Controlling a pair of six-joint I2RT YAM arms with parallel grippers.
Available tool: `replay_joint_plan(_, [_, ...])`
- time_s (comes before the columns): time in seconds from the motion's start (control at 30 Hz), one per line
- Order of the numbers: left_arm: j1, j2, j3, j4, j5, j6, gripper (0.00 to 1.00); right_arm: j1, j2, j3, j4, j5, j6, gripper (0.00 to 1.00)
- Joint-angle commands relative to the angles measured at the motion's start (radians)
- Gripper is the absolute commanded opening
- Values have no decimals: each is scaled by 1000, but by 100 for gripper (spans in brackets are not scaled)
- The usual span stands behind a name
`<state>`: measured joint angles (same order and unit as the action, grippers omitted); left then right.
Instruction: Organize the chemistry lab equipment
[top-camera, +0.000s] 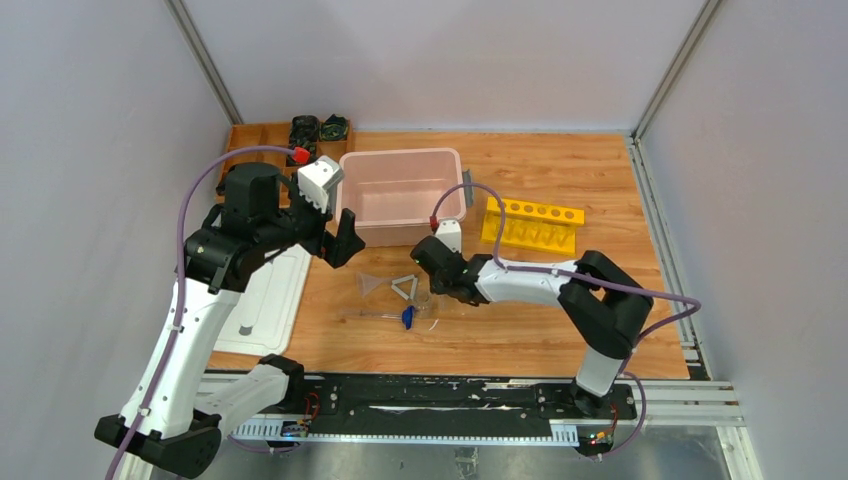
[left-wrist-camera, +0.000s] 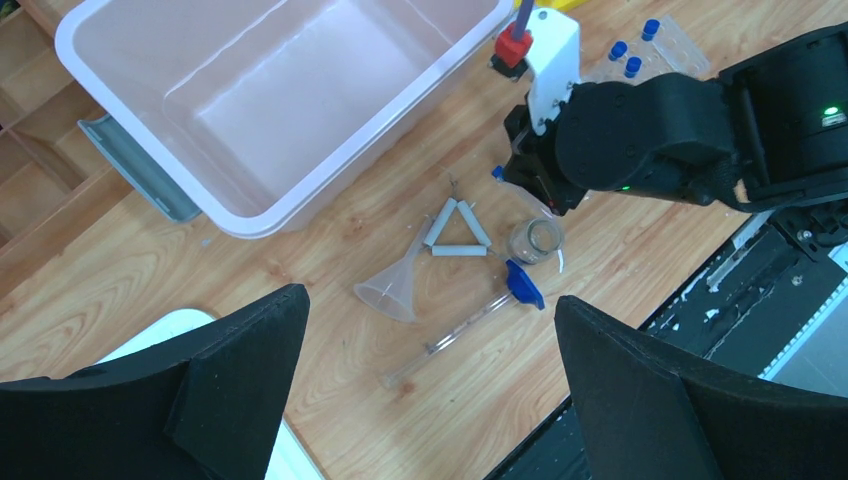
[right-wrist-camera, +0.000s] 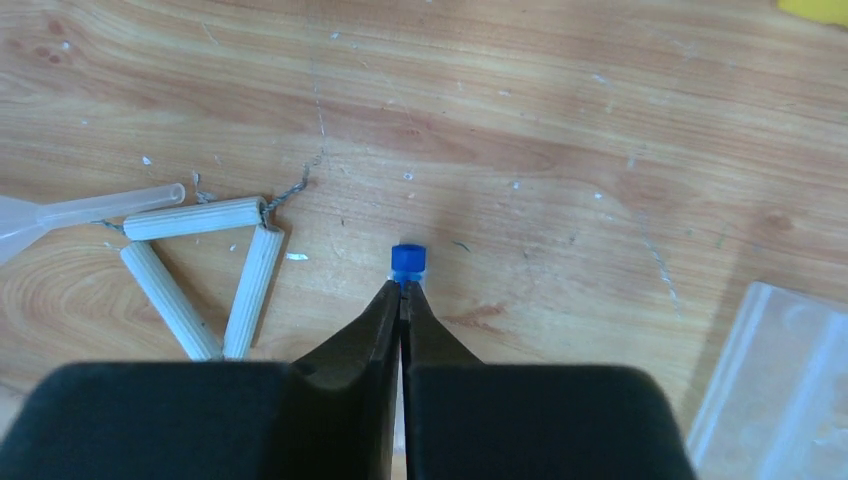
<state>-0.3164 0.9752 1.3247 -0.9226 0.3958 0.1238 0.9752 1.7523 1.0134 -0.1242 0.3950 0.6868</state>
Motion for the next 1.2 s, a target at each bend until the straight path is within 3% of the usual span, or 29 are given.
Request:
replay_joint_plan(0.0, [5,-6,29,8,17,7,100,-1,-110,-45,-65,89,34,1])
replay_joint_plan(0.37, [5,0,44,8,46,-1,100,-30,-391,-12,-114,83,-31,1])
replay_joint_plan(0.47, [5,0,43,8,46,-2,100,-29,-347,16,-151,45,-30,22])
replay_joint_plan(0.53, [5,-1,42,8,46,-5,100,-29,-290,30,-176,21,-12,30])
replay_joint_plan(0.93, [5,-1,54,8,43,-9,100,-26,-8,70,-140,-6,16,38])
replay_joint_plan(1.17, [5,2,60,8,40,-2,100,-26,49,68,-134,-2,26,38])
